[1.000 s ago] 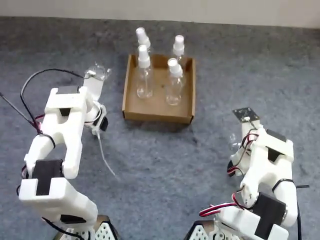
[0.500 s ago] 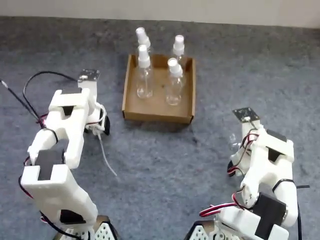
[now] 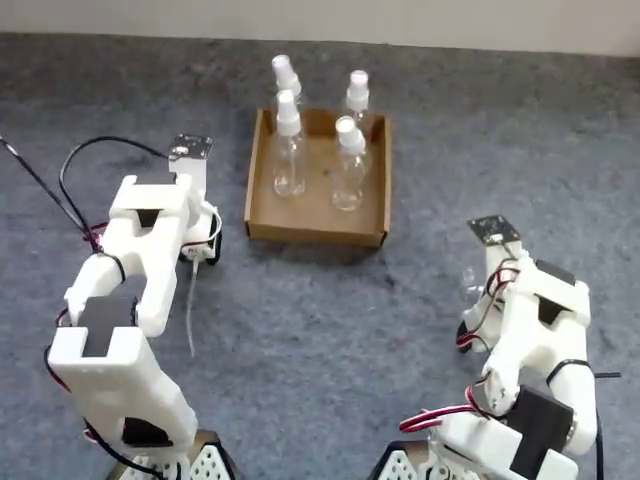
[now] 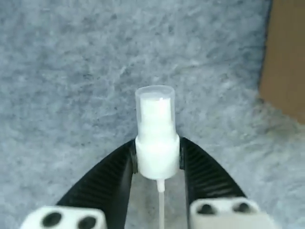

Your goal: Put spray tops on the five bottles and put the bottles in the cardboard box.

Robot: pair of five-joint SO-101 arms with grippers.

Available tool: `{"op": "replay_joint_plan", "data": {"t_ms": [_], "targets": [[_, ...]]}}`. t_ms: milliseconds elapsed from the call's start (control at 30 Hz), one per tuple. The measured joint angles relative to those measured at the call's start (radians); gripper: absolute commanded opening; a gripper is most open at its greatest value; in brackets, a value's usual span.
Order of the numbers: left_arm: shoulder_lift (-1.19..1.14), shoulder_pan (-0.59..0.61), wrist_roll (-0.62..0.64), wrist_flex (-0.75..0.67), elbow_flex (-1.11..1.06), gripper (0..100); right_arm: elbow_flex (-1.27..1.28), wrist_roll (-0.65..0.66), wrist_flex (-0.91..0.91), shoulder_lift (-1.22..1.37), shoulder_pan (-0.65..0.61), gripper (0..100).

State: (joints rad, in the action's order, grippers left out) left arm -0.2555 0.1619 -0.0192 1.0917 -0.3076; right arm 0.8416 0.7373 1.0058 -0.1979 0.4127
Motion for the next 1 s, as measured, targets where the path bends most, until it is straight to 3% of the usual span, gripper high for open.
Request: {"op": "replay_joint_plan", "data": {"t_ms": [200, 433, 567, 733, 1000], "targets": [[0.012, -0.015, -0.038, 0.015, -0.029, 0, -0.023, -0.028, 0.0, 0.002, 0.021, 9.9], [0.017, -0.015, -0.051, 0.015, -0.035, 0, -0.115, -0.12, 0.0, 0.003, 0.028, 23.8], [0.025, -0.015, -0.051, -0.006, -0.06, 2, -0.135, -0.12, 0.043, 0.003, 0.025, 24.0], [0.029, -0.014, -0.051, -0.006, -0.064, 15, -0.135, -0.12, 0.057, 0.003, 0.011, 24.0], [0.023, -0.011, -0.051, 0.037, 0.0, 15, -0.267, -0.16, 0.057, 0.018, 0.012, 24.0]]}}
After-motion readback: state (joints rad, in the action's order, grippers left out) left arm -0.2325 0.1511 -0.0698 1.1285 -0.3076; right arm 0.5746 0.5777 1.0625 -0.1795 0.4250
